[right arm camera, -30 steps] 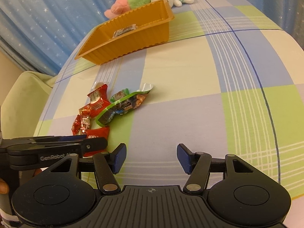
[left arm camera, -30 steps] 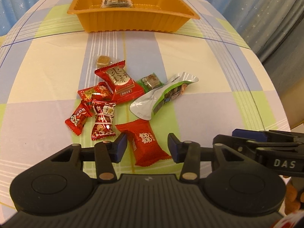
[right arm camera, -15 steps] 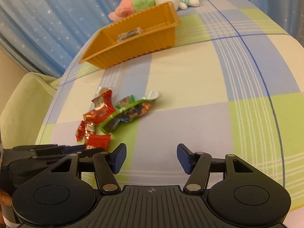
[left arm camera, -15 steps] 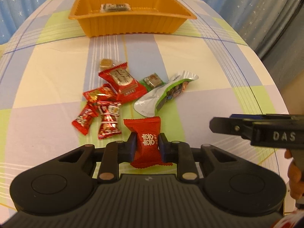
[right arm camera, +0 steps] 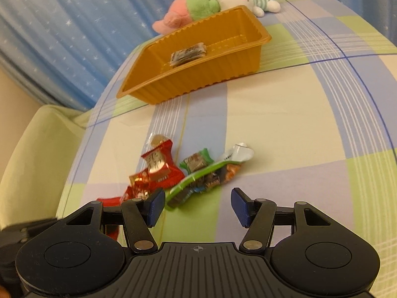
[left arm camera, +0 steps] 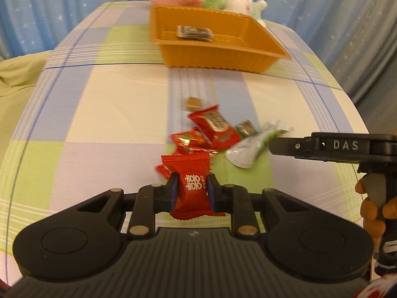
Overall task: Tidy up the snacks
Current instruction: 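Grasp the red candy packet with the left tool while the right tool grasps the green-silver bar, then carry the red packet and green-silver bar over the orange tray, then open both tools to drop the red packet and bar into the tray, then move both open tools back toward the pile of red snack packets, then grasp the small red candy with the left tool while the right tool grasps the green-wrapped candy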
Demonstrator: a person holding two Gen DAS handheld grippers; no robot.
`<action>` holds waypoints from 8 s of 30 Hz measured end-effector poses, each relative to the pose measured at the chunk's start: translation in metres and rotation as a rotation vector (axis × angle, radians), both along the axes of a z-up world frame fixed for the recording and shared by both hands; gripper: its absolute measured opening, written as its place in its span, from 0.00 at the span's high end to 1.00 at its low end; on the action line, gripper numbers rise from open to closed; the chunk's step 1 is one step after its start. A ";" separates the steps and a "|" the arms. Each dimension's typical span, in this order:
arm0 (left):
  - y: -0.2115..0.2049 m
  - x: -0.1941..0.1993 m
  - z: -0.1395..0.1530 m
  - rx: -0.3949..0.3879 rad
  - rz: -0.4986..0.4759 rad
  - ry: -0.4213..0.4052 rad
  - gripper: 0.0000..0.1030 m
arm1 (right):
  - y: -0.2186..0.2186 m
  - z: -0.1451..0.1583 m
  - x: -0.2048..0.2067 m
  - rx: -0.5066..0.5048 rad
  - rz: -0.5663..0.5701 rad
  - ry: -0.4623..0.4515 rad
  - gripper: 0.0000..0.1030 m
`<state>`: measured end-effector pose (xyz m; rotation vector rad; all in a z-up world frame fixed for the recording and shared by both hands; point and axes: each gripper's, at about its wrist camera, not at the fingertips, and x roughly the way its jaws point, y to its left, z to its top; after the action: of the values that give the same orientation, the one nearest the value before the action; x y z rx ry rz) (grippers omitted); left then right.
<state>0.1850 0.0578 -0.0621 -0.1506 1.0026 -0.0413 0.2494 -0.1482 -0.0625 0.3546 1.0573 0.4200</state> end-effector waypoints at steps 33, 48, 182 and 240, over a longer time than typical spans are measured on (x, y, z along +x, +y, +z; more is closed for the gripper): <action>0.048 0.022 -0.006 -0.003 0.045 0.006 0.79 | -0.057 -0.002 0.022 -0.183 -0.158 0.023 0.45; 0.059 0.025 -0.005 0.008 0.075 0.009 0.79 | -0.014 -0.016 0.043 -0.211 -0.109 -0.003 0.52; 0.035 0.090 0.055 0.019 0.028 -0.121 0.37 | -0.029 0.063 0.064 -0.081 -0.044 -0.205 0.26; 0.013 0.019 -0.027 0.112 -0.159 -0.025 0.56 | 0.026 -0.001 -0.015 -0.176 0.120 -0.039 0.26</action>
<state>0.2041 0.0710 -0.0894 0.0318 0.9878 -0.1314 0.2340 -0.1224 -0.0637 0.1270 1.0719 0.4355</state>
